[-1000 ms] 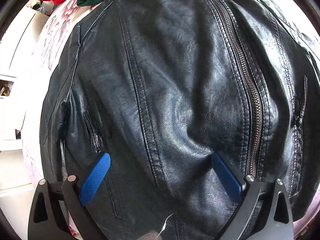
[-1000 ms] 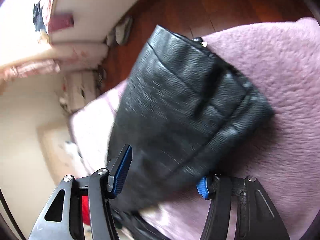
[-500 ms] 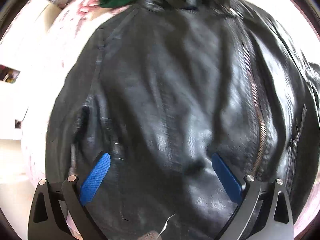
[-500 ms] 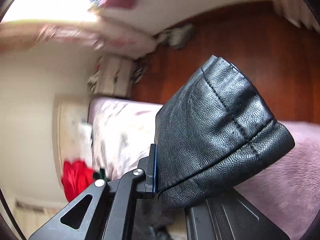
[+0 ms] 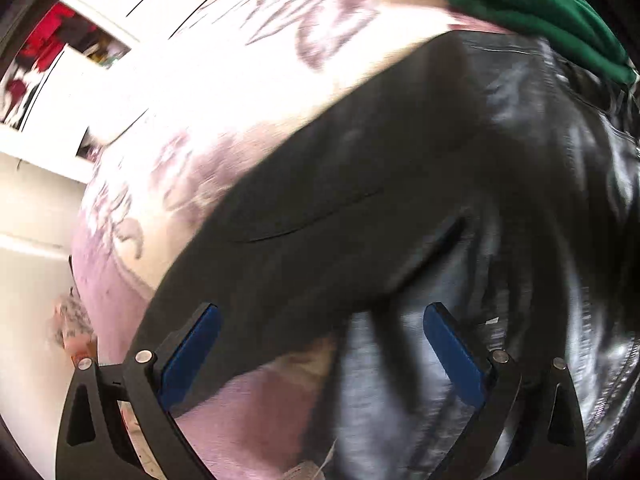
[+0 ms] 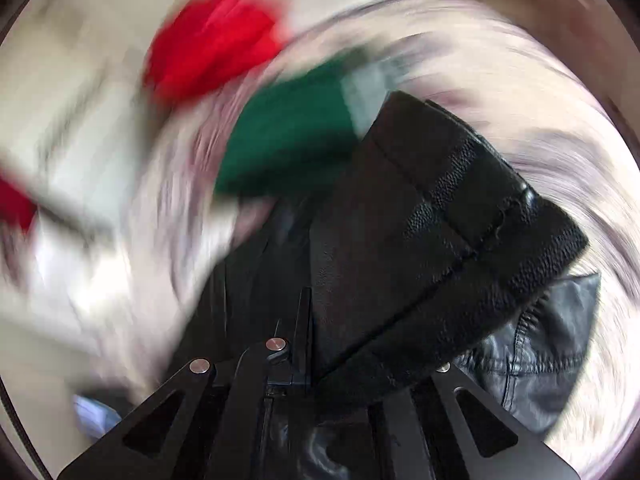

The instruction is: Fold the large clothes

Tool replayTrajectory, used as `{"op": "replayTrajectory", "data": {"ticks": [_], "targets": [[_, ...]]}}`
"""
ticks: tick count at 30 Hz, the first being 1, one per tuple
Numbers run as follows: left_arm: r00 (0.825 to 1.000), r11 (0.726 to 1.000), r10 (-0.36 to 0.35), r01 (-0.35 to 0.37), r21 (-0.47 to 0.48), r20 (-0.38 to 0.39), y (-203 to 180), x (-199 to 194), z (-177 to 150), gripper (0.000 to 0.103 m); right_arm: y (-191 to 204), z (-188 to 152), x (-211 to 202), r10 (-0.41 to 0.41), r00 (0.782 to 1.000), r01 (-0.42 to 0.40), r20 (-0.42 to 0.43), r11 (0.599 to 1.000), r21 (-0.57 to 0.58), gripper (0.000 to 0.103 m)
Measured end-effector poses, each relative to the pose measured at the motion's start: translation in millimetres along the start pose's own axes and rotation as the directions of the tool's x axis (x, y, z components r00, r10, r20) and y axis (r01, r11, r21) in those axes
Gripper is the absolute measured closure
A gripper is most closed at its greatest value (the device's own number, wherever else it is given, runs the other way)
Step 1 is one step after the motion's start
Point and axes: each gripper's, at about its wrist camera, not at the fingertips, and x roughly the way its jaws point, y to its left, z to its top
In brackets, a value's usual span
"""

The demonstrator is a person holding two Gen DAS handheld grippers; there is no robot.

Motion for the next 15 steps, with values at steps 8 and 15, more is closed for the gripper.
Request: {"op": "replayTrajectory", "data": {"ticks": [8,15], "targets": [[0.998,0.999,-0.047,0.047,-0.018,-0.033,37,8,-13,0.0,10,-68,44,0.256,0.936,-0.227,-0.243,0.964,0.141,0.032],[0.99,0.99,-0.141,0.142,-0.013,0.026,25,-14,5,0.0,-114,-141,-39,0.04,0.951,0.108,-0.307,0.886,0.451,0.032]]}}
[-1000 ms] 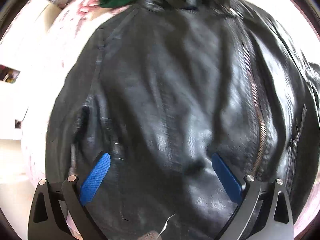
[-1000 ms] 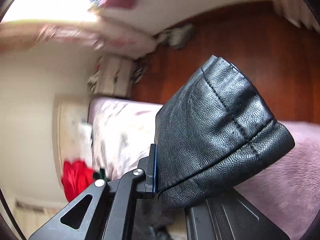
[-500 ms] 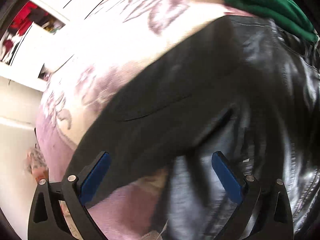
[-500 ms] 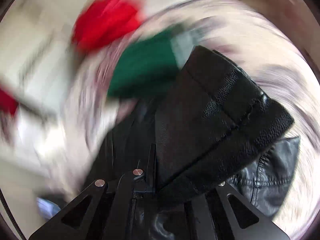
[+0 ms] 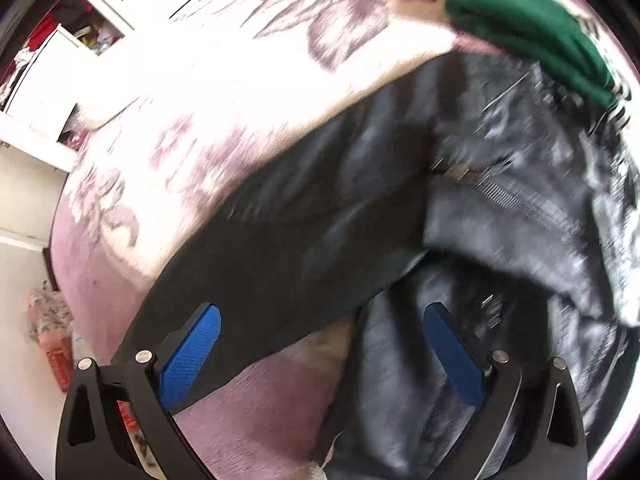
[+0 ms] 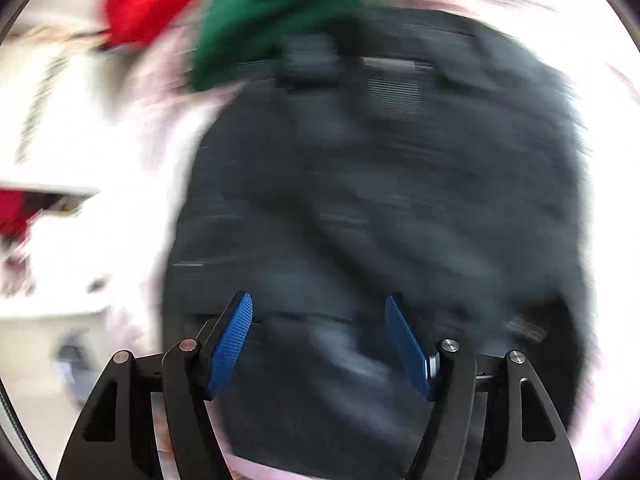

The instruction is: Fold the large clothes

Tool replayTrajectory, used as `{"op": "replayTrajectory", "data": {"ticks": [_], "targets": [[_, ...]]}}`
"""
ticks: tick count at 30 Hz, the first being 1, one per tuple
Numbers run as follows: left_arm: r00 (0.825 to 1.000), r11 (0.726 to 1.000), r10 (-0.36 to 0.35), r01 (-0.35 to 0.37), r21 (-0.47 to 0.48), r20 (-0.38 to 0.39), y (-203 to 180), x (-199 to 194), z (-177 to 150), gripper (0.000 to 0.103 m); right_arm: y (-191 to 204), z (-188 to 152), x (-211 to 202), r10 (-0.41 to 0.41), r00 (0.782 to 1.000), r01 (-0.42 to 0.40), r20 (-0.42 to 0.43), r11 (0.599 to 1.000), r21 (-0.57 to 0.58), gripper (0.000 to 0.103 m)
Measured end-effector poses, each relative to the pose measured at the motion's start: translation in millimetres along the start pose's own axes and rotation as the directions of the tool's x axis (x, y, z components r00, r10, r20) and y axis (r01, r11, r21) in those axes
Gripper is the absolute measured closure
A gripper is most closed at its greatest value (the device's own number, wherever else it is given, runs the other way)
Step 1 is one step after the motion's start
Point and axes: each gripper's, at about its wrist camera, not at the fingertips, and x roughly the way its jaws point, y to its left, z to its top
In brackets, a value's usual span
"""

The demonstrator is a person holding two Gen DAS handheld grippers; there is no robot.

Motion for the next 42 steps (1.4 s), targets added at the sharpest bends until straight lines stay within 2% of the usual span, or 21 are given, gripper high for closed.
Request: {"op": "replayTrajectory", "data": {"ticks": [1,3,5,7,8,10,13,20,24,27,28,29,31,32,34,35,37,38,40,41,42], "targets": [[1.0,1.0,-0.01,0.01,0.011,0.012,-7,0,5,0.0,-21,-8,2,-0.028,0.999,0.029,-0.024,0.998,0.059,0.032],[0.999,0.999,-0.021,0.021,0.028,0.027,-23,6,17,0.0,-60,-13,6,0.024,1.0,-0.022,-0.011,0.988,0.155,0.035],[0.999,0.999,-0.027,0.026,0.043,0.04,-42,14,30,0.0,-77,-12,9,0.006,1.0,-0.01,0.022,0.987,0.163,0.065],[0.998,0.998,-0.01,0.006,0.063,0.06,-63,27,42,0.0,-96,3,8,-0.111,0.991,0.096,0.07,0.978,0.186,0.076],[0.998,0.998,0.004,-0.008,0.068,0.07,-68,33,47,0.0,-108,6,12,-0.129,0.989,0.108,0.068,0.964,0.244,0.087],[0.997,0.995,0.029,-0.035,0.09,0.075,-83,50,57,0.0,-123,4,21,-0.13,0.99,0.109,0.047,0.945,0.307,0.095],[0.999,0.996,0.017,-0.02,0.087,0.038,-77,69,64,0.0,-111,-4,21,-0.16,0.987,0.149,0.02,0.953,0.265,0.092],[0.999,0.998,-0.033,0.031,0.061,0.027,-42,44,56,0.0,-69,-47,-26,-0.293,0.956,0.288,0.009,0.943,0.164,0.079],[0.997,0.995,-0.076,0.078,-0.056,0.035,31,11,24,0.0,-50,-70,-32,-0.234,0.972,0.231,0.003,0.96,0.156,0.079],[0.989,0.962,-0.144,0.133,-0.239,-0.03,102,7,-25,0.0,-23,-85,-13,-0.197,0.98,0.199,-0.03,0.974,0.107,0.066],[0.981,0.935,-0.188,0.162,-0.317,-0.051,126,11,-43,0.0,-11,-88,-4,-0.179,0.983,0.182,-0.041,0.979,0.094,0.06],[0.966,0.879,-0.25,0.196,-0.435,-0.069,158,19,-69,0.0,1,-96,5,-0.144,0.988,0.149,-0.053,0.985,0.088,0.055],[0.946,0.793,-0.315,0.217,-0.57,-0.078,190,33,-104,0.0,12,-89,21,-0.074,0.995,0.082,-0.072,0.991,0.109,0.048],[0.929,0.733,-0.362,0.232,-0.639,-0.079,205,42,-123,0.0,18,-99,29,-0.03,0.996,0.04,-0.08,0.991,0.131,0.043],[0.89,0.578,-0.454,0.261,-0.774,-0.039,227,61,-158,0.001,30,-105,45,0.01,0.995,0.006,-0.101,0.987,0.161,0.042],[0.865,0.458,-0.501,0.299,-0.837,0.035,239,73,-174,0.002,31,-109,48,0.015,0.994,0.003,-0.109,0.987,0.163,0.042],[0.845,0.292,-0.515,0.33,-0.898,0.143,251,86,-193,0.011,47,-122,55,0.01,0.994,0.006,-0.111,0.99,0.139,0.042],[0.841,0.209,-0.501,0.345,-0.915,0.203,259,93,-199,0.026,54,-125,58,-0.001,0.994,0.014,-0.109,0.993,0.12,0.042],[0.867,0.116,-0.437,0.317,-0.941,0.238,276,103,-206,0.053,76,-132,63,-0.041,0.994,0.046,-0.099,0.998,0.048,0.042],[0.878,0.085,-0.414,0.299,-0.95,0.239,283,106,-207,0.069,85,-140,68,-0.083,0.993,0.082,-0.089,0.997,-0.009,0.042],[0.889,0.047,-0.386,0.284,-0.958,0.244,290,107,-210,0.083,92,-125,70,-0.124,0.988,0.12,-0.087,0.992,-0.048,0.042]]}}
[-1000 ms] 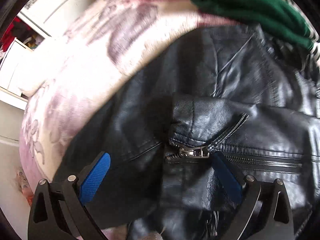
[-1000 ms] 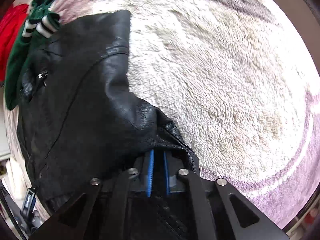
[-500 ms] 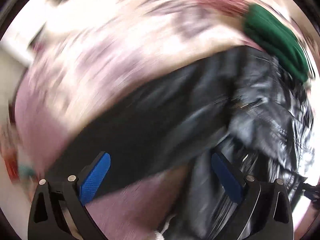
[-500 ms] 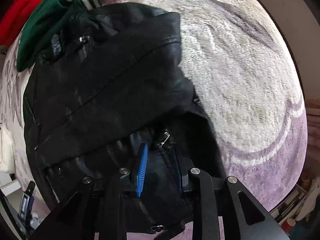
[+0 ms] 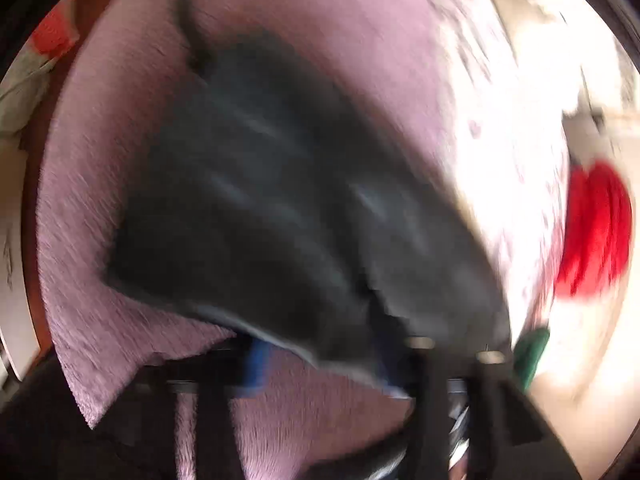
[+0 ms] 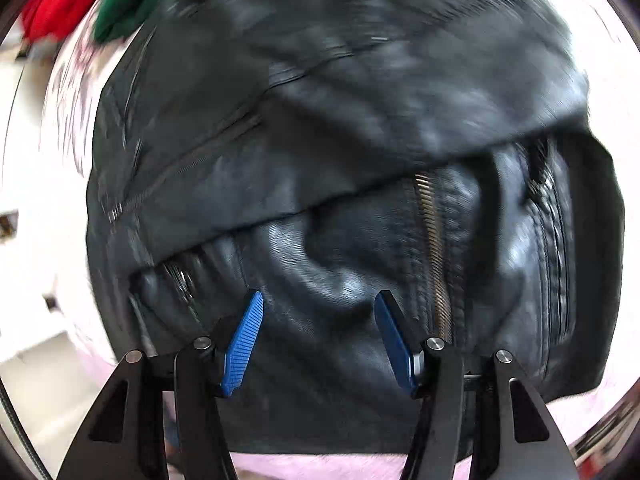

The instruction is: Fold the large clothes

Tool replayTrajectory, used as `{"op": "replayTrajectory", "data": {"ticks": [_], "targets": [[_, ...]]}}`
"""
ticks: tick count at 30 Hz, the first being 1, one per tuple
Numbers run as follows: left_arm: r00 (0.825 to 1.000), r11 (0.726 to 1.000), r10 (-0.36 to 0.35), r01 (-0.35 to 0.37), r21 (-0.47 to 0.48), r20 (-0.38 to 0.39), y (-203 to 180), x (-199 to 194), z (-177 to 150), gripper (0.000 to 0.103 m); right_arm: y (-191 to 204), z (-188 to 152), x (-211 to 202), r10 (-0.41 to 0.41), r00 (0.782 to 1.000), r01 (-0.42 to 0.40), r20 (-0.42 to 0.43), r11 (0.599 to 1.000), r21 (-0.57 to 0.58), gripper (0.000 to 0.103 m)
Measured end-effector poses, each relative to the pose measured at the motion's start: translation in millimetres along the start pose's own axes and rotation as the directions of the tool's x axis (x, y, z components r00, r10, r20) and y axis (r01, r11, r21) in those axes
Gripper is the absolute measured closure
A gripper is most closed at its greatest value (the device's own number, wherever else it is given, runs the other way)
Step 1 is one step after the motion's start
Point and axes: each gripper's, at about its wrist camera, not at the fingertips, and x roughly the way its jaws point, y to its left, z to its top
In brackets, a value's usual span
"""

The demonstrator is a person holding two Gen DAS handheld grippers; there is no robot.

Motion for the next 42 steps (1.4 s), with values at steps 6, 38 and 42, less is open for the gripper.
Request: {"op": "replayTrajectory", "data": {"ticks": [6,38,42], "targets": [[0.991,0.992,-0.048,0.032,0.125,0.124,-34,-12,36,0.096,35,-17,12,-0.085,0.996,0.086,0.012,0.996,-0.035,0.042],[0.924,0.836,-0.186,-0.029,0.547,0.333,-208,-21,33,0.101,283,24,58,-0.456,0.842,0.531,0.29,0.798,-0.287,0.01],[0.903,0.713,-0.26,-0.06,0.698,0.343,-245,-55,1,0.101,303,32,56,-0.452,0.828,0.548,0.332,0.778,-0.308,0.01]]}}
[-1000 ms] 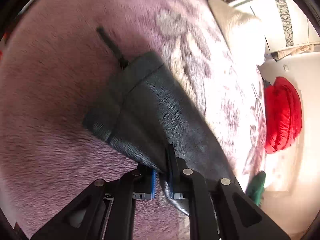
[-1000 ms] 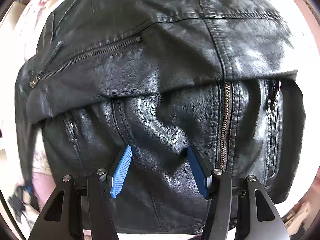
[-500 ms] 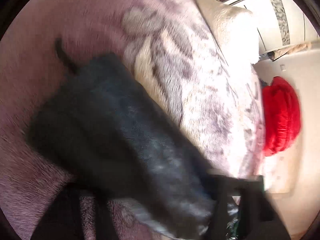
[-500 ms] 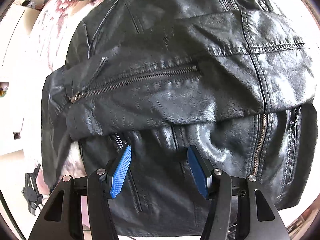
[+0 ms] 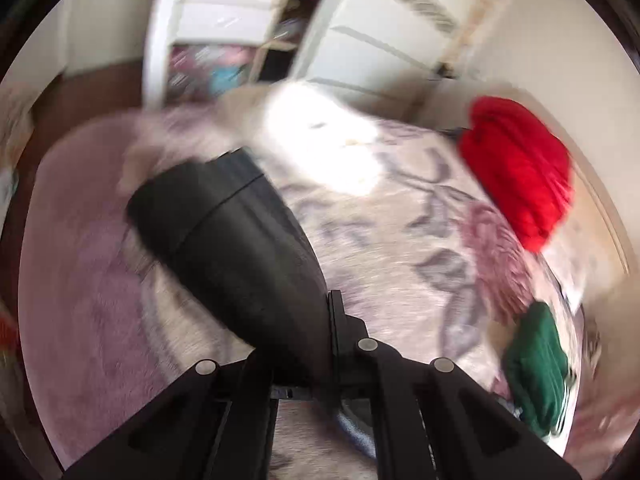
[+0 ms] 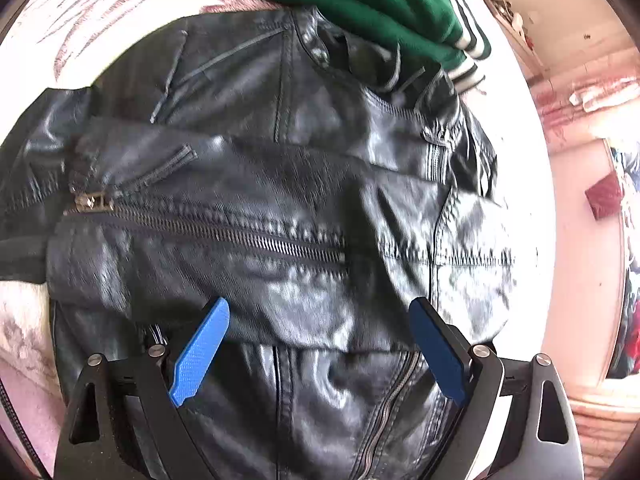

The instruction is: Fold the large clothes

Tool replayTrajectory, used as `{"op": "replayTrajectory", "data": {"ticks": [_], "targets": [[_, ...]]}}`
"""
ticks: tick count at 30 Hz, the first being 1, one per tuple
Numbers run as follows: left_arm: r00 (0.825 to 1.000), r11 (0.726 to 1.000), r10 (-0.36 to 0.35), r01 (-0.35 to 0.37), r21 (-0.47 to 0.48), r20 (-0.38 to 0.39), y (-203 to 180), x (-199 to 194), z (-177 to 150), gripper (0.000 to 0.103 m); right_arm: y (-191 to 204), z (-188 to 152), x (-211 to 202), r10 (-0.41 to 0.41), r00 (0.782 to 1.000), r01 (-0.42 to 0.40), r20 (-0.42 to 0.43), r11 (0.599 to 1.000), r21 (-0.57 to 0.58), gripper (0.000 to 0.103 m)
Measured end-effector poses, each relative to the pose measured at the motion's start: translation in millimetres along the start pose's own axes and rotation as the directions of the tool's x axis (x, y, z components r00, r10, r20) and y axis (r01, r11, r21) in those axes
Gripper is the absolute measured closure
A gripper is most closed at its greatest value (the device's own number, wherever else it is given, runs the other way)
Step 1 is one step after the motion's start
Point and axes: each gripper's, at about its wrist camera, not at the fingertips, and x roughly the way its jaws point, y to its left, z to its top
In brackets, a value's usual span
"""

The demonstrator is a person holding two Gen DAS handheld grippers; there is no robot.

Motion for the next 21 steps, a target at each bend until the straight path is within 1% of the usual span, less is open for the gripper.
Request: {"op": "replayTrajectory", "data": {"ticks": [1,2,3,4,5,6,7,8,9,10,11,12,13,14,15,16,17,18,19,21], "targets": [[1.0,0.999,-0.011,0.01,0.049,0.01,-17,-3,4,0.102,-1,2,-3,0.01,1.0,-0.01,0.011,1.0,0.004,0.01],[0.999,0.993,-0.035,0.032,0.114,0.023,-38,-10,6,0.102,-7,-1,-7,0.018,1.0,-0.018,0.021,1.0,0.009,0.01],[0.998,0.987,-0.048,0.043,0.155,0.028,-51,-8,9,0.102,-8,0,-10,0.031,0.999,-0.032,0.032,0.999,0.02,0.01],[0.998,0.978,-0.06,0.052,0.202,0.033,-65,-13,7,0.102,-18,-3,-14,0.048,0.998,-0.049,0.035,0.998,0.033,0.01],[0.996,0.967,-0.08,0.069,0.245,0.038,-82,-16,5,0.102,-35,-9,-18,0.084,0.996,-0.086,0.035,0.994,0.061,0.01],[0.994,0.953,-0.102,0.087,0.291,0.034,-100,-17,1,0.102,-74,-18,-9,0.124,0.992,-0.126,0.028,0.988,0.086,0.01],[0.993,0.936,-0.114,0.096,0.34,0.032,-119,-22,-6,0.102,-84,-20,-5,0.164,0.986,-0.166,0.02,0.98,0.113,0.01],[0.991,0.923,-0.131,0.112,0.367,0.027,-133,-23,-10,0.102,-101,-23,3,0.218,0.976,-0.217,0.012,0.965,0.149,0.01],[0.988,0.905,-0.155,0.138,0.402,0.009,-152,-27,-19,0.102,-122,-27,11,0.263,0.965,-0.259,0.001,0.948,0.187,0.01],[0.986,0.884,-0.169,0.157,0.44,-0.012,-175,-31,-33,0.102,-135,-32,14,0.287,0.958,-0.279,-0.01,0.936,0.213,0.01],[0.983,0.871,-0.184,0.176,0.458,-0.026,-187,-34,-43,0.102,-153,-37,18,0.316,0.949,-0.303,-0.017,0.922,0.241,0.01],[0.976,0.845,-0.209,0.213,0.49,-0.063,-211,-38,-62,0.102,-166,-42,21,0.335,0.942,-0.319,-0.018,0.911,0.261,0.01],[0.973,0.824,-0.211,0.229,0.518,-0.094,-229,-41,-79,0.102,-189,-50,25,0.357,0.934,-0.335,-0.022,0.895,0.293,0.01],[0.968,0.808,-0.217,0.249,0.534,-0.122,-245,-43,-95,0.102,-205,-55,28,0.362,0.932,-0.337,-0.026,0.889,0.31,0.01],[0.957,0.784,-0.23,0.29,0.549,-0.176,-268,-45,-116,0.102,-233,-66,33,0.368,0.929,-0.337,-0.031,0.879,0.337,0.01],[0.946,0.754,-0.225,0.321,0.573,-0.233,-290,-46,-141,0.102,-252,-73,37,0.375,0.927,-0.339,-0.033,0.87,0.358,0.01],[0.938,0.737,-0.224,0.34,0.585,-0.263,-305,-47,-161,0.102,-279,-83,43,0.378,0.925,-0.336,-0.038,0.86,0.384,0.01],[0.922,0.71,-0.229,0.377,0.595,-0.311,-322,-48,-187,0.102,-301,-90,52,0.374,0.926,-0.326,-0.045,0.857,0.4,0.01],[0.911,0.684,-0.218,0.398,0.612,-0.349,-339,-47,-210,0.102,-320,-97,60,0.368,0.928,-0.316,-0.051,0.854,0.413,0.01],[0.889,0.632,-0.179,0.431,0.644,-0.421,-369,-44,-267,0.102,-360,-112,78,0.35,0.934,-0.287,-0.068,0.85,0.442,0.01]]}}
